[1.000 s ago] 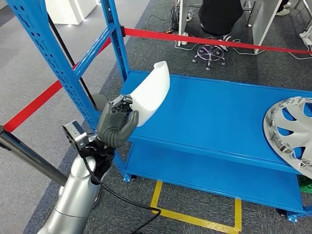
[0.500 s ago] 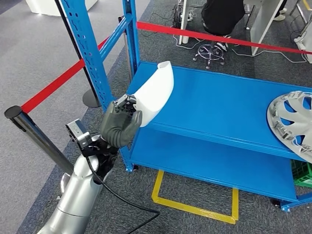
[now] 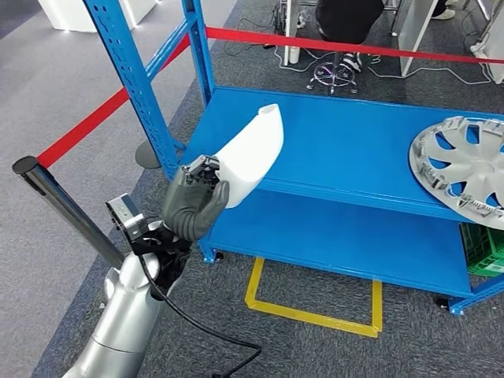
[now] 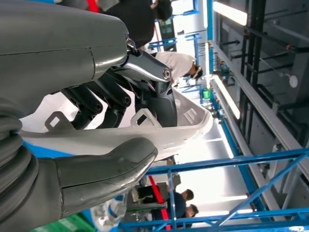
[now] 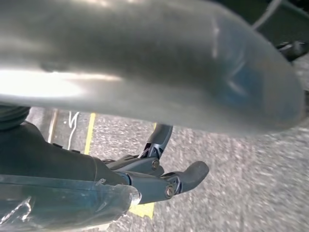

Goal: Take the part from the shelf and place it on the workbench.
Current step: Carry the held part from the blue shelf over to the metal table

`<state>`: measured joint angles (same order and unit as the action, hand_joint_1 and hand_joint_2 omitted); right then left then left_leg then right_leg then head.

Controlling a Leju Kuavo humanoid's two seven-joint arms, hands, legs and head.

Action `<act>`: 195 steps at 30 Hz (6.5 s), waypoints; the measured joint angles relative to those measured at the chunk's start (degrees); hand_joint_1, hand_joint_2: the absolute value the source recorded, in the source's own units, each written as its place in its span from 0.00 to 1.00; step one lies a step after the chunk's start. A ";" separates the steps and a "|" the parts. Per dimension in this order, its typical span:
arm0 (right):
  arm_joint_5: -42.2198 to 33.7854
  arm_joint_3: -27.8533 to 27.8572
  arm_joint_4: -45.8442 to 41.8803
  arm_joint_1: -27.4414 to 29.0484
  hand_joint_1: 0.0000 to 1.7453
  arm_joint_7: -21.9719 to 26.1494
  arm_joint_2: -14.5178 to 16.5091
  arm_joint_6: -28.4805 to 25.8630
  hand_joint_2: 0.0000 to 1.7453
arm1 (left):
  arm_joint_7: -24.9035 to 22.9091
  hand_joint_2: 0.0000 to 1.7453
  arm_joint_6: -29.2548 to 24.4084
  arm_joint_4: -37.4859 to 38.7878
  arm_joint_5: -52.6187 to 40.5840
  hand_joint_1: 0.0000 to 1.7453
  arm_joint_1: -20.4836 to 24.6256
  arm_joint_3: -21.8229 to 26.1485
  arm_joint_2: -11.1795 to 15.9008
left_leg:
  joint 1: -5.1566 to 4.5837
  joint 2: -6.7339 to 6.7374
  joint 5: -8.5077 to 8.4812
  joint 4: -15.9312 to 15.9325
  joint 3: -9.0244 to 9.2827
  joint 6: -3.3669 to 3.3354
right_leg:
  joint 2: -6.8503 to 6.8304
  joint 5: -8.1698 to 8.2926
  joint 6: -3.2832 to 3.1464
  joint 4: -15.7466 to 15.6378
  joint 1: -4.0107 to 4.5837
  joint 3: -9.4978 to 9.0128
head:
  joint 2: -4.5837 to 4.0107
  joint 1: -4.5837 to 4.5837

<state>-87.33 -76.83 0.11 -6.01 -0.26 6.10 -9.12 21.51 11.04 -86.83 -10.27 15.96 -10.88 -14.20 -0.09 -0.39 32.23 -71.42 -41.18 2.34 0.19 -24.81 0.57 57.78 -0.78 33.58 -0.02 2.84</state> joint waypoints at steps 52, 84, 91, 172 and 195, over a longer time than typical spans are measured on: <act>-0.01 -1.64 -0.01 -0.33 0.00 3.08 -0.51 -1.34 0.00 | -0.02 1.00 -0.96 8.16 2.27 1.00 -0.60 -3.26 0.38 | 0.13 0.40 -10.66 15.38 5.20 -1.43 | 0.35 -2.63 4.63 3.05 -0.98 -2.32 | 0.00 0.23; -0.01 0.64 -0.01 -0.38 0.00 12.36 -1.22 -4.50 0.00 | 1.20 1.00 3.30 3.11 7.02 1.00 -5.94 8.75 1.23 | -1.35 4.50 -6.94 14.44 8.82 -2.69 | -2.27 -1.57 2.35 1.87 0.27 -0.46 | 0.00 0.53; -0.01 0.54 0.02 -0.67 0.00 12.13 -1.37 -5.15 0.00 | -2.93 1.00 2.55 2.57 7.36 1.00 -6.04 11.61 1.10 | -0.42 1.17 1.40 1.04 2.97 -0.84 | 1.03 0.20 -0.04 1.63 -0.05 1.41 | 0.00 0.91; -0.02 0.19 0.13 -0.03 0.00 11.07 -2.23 -2.22 0.00 | -3.60 1.00 0.40 0.73 -2.48 1.00 -3.48 10.62 0.90 | 0.35 2.22 -6.48 14.15 8.90 -2.77 | -0.64 -1.90 3.07 10.39 0.13 6.16 | 0.00 -1.44; -0.03 2.38 0.13 0.28 0.00 9.50 -1.76 -3.35 0.00 | -1.96 1.00 0.72 -1.31 -8.20 1.00 1.59 11.84 0.81 | 0.86 -1.25 -6.84 14.01 8.27 -2.01 | 3.48 0.68 2.78 2.60 -0.10 3.83 | 0.00 -1.18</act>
<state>-87.36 -74.45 0.24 -5.72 9.25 4.34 -12.48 19.55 11.75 -88.14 -18.47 17.55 0.96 -13.38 0.77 -1.64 25.39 -57.40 -32.90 0.33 3.68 -24.13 3.35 60.38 -0.87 37.40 -0.02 1.66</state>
